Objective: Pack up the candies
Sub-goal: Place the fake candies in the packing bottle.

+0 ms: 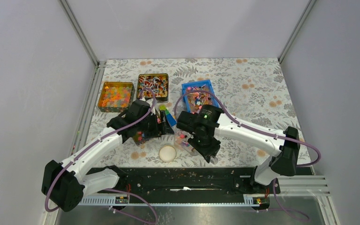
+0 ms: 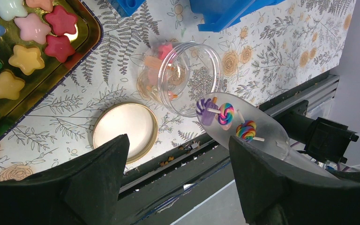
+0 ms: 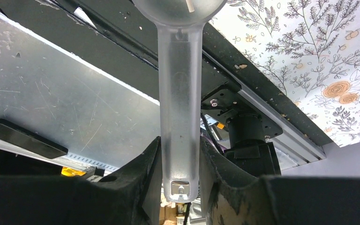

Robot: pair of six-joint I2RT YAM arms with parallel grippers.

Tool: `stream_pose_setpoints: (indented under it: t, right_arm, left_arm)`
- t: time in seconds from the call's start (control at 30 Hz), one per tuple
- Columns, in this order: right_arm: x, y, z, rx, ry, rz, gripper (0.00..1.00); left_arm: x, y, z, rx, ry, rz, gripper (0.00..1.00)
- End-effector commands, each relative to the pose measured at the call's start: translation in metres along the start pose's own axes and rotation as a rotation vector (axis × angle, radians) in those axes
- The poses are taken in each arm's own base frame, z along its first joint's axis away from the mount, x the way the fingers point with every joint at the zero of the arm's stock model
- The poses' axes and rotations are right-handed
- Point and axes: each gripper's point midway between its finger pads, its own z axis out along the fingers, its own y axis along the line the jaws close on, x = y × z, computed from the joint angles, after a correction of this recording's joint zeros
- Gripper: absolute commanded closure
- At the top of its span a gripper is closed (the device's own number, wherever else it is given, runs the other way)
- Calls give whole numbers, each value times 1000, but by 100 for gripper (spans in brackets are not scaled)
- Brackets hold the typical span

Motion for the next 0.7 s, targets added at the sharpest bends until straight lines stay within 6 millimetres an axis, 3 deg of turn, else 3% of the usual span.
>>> stream_pose_setpoints:
  t: [0.0,0.67]
  right_arm:
    - [4,5,-11,-22,21,-14,100]
    - [-1,3,-22,-4,77,4,100]
  left_arm:
    - [-14,-14,-9,36,-57,33,22]
    - [-11,-13,-7,36,-41,33,22]
